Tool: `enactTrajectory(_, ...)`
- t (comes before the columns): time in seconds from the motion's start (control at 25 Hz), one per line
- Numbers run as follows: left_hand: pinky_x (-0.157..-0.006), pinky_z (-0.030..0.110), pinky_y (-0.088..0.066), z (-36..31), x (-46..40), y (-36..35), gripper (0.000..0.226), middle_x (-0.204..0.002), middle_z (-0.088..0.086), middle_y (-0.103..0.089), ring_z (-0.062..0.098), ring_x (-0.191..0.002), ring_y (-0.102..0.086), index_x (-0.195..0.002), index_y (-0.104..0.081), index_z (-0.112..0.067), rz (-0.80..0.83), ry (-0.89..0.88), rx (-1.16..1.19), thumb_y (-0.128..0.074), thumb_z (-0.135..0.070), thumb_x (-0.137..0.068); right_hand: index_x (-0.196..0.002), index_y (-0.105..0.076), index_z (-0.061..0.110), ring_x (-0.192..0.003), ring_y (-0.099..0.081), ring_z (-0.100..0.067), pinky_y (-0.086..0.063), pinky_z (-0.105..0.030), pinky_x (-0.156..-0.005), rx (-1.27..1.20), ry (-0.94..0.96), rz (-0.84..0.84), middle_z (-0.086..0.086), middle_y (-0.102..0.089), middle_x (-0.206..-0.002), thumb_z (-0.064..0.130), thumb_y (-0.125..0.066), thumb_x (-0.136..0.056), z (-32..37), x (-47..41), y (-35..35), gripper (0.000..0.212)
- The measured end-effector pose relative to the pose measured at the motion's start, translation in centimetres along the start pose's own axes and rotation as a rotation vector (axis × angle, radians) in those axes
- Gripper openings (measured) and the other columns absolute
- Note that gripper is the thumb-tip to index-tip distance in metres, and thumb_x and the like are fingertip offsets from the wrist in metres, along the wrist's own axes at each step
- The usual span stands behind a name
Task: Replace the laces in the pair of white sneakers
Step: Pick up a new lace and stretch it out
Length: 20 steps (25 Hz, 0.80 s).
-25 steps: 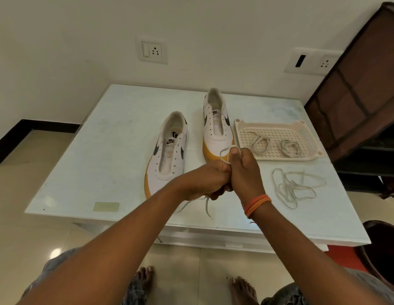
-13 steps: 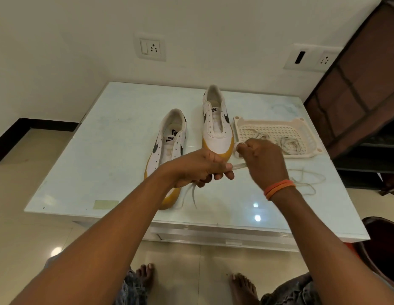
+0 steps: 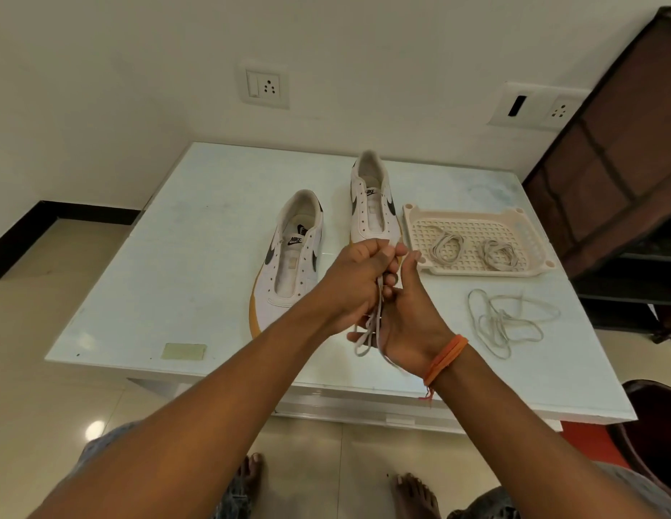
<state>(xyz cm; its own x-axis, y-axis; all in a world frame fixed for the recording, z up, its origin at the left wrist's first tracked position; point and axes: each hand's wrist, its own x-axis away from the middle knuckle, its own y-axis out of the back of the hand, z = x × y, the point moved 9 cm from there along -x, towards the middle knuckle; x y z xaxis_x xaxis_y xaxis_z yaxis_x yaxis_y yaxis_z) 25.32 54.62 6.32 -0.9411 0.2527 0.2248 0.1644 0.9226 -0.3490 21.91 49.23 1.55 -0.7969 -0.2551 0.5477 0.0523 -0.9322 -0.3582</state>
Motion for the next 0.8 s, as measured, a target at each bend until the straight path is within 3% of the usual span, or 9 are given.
enactTrajectory(0.04, -0.057, 0.020, -0.047, -0.4, -0.1, 0.7, 0.023, -0.071, 0.003, -0.052, 0.010, -0.059, -0.049, -0.101, -0.064, -0.006, -0.037, -0.032, -0.014, -0.042, -0.009, -0.103, -0.101, -0.069, 0.018, -0.093, -0.056, -0.031, -0.054, -0.052, -0.082, -0.034, -0.046, 0.075, -0.015, -0.065, -0.103, 0.086, -0.025, -0.077, -0.7, 0.0, -0.7, 0.085)
enactTrajectory(0.12, -0.061, 0.023, -0.054, -1.0, -0.1, 1.6, 0.019, -0.072, 0.005, -0.060, 0.013, -0.062, -0.058, -0.104, -0.064, -0.002, -0.088, -0.066, -0.059, -0.045, -0.005, -0.101, -0.112, -0.061, 0.007, -0.077, -0.057, -0.027, -0.057, -0.046, -0.069, -0.008, -0.074, 0.174, -0.015, -0.057, -0.091, 0.082, -0.032, -0.078, -0.7, 0.6, -1.2, 0.087)
enactTrajectory(0.2, -0.062, 0.026, -0.057, -1.6, 0.1, 2.0, 0.018, -0.077, 0.008, -0.066, 0.016, -0.065, -0.064, -0.105, -0.066, 0.000, -0.104, -0.057, -0.101, -0.050, -0.005, -0.099, -0.098, -0.058, 0.006, -0.054, -0.043, -0.014, -0.044, -0.027, -0.049, 0.161, -0.018, 0.219, -0.005, -0.040, -0.070, 0.061, -0.049, -0.084, 0.4, 1.2, -1.1, 0.057)
enactTrajectory(0.28, -0.065, 0.027, -0.059, -2.0, 0.3, 2.3, 0.017, -0.083, 0.012, -0.066, 0.019, -0.069, -0.066, -0.106, -0.066, 0.000, -0.112, -0.016, -0.126, -0.052, -0.006, -0.098, -0.094, -0.059, 0.004, -0.047, -0.030, -0.009, -0.031, -0.020, -0.044, 0.293, 0.041, 0.214, -0.002, -0.033, -0.064, 0.041, -0.057, -0.086, 1.6, 1.3, -0.2, 0.038)
enactTrajectory(0.4, -0.072, 0.029, -0.060, -2.3, 0.2, 3.4, 0.016, -0.088, 0.012, -0.064, 0.020, -0.077, -0.064, -0.098, -0.067, -0.005, -0.179, 0.033, -0.164, -0.052, -0.010, -0.098, -0.081, -0.062, 0.010, -0.052, -0.034, -0.008, -0.033, -0.021, -0.053, 0.512, 0.234, -0.018, 0.004, -0.040, -0.060, 0.036, -0.050, -0.097, 4.9, 1.3, 2.2, 0.033)
enactTrajectory(0.52, -0.080, 0.039, -0.056, -1.1, 0.5, 3.2, 0.021, -0.095, 0.011, -0.064, 0.019, -0.082, -0.060, -0.086, -0.063, -0.014, -0.266, 0.082, -0.479, -0.046, -0.019, -0.098, -0.073, -0.056, 0.012, -0.062, -0.043, -0.002, -0.035, -0.020, -0.065, 0.725, 0.541, -0.281, 0.005, -0.050, -0.069, 0.032, -0.043, -0.102, 7.9, 2.3, 2.6, 0.037)
enactTrajectory(0.64, -0.088, 0.043, -0.054, 1.9, 1.7, -0.1, 0.032, -0.108, 0.014, -0.065, 0.021, -0.095, -0.063, -0.092, -0.058, -0.023, -0.189, 0.170, -0.224, -0.029, -0.030, -0.103, -0.072, -0.052, 0.015, -0.065, -0.054, 0.002, -0.041, -0.011, -0.062, 0.718, 0.661, -0.283, 0.003, -0.053, -0.071, 0.025, -0.044, -0.102, 7.5, 2.8, 1.1, 0.032)
enactTrajectory(0.72, -0.091, 0.044, -0.054, 3.1, 2.2, -1.5, 0.038, -0.108, 0.010, -0.068, 0.021, -0.099, -0.064, -0.098, -0.061, -0.026, -0.142, 0.247, 0.072, -0.026, -0.041, -0.104, -0.073, -0.054, 0.013, -0.065, -0.057, -0.007, -0.046, -0.016, -0.062, 0.749, 0.684, -0.311, -0.001, -0.056, -0.070, 0.030, -0.045, -0.100, 6.8, 2.5, 0.8, 0.033)
enactTrajectory(0.8, -0.087, 0.040, -0.055, 4.0, 2.3, -1.6, 0.039, -0.100, 0.008, -0.071, 0.021, -0.098, -0.066, -0.101, -0.064, -0.023, -0.154, 0.314, 0.231, -0.030, -0.044, -0.103, -0.065, -0.052, 0.007, -0.058, -0.050, -0.012, -0.040, -0.016, -0.055, 0.823, 0.781, -0.358, -0.004, -0.052, -0.060, 0.035, -0.045, -0.096, 7.1, 2.8, 0.7, 0.042)
